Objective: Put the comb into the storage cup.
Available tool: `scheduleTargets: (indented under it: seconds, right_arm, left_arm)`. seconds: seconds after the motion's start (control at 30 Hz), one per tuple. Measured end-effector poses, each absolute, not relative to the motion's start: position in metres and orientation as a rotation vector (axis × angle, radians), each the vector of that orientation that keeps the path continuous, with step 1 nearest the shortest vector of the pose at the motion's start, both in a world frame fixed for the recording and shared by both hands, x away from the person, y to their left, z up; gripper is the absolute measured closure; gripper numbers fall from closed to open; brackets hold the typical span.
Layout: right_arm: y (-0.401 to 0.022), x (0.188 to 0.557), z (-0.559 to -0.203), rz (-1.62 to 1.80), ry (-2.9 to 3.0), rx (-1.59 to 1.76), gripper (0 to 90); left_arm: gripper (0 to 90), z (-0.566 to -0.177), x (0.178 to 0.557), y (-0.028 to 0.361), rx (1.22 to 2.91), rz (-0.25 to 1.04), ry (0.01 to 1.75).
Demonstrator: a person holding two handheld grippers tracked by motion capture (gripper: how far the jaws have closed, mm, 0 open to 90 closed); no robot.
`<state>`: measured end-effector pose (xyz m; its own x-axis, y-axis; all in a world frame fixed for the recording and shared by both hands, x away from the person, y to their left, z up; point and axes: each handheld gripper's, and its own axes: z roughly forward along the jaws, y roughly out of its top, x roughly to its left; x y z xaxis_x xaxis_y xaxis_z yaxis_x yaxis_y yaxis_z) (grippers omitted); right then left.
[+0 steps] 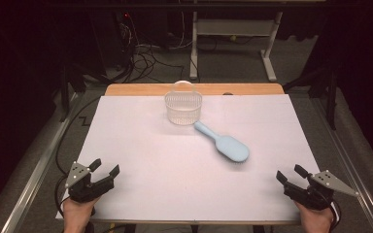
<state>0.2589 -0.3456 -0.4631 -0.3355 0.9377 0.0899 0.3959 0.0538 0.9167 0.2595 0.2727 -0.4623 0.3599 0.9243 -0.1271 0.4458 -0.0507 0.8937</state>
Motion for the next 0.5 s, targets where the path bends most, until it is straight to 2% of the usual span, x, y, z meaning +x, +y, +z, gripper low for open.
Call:
scheduleTargets:
  seconds: [0.5]
  right_arm:
    - [-0.3458, 0.2585, -0.4631, 1.266, 1.775, 1.342, 27.4]
  left_arm:
    - [26.8, -0.4628, 0.2595, 0.2698, 1.684, 0.622, 1.235]
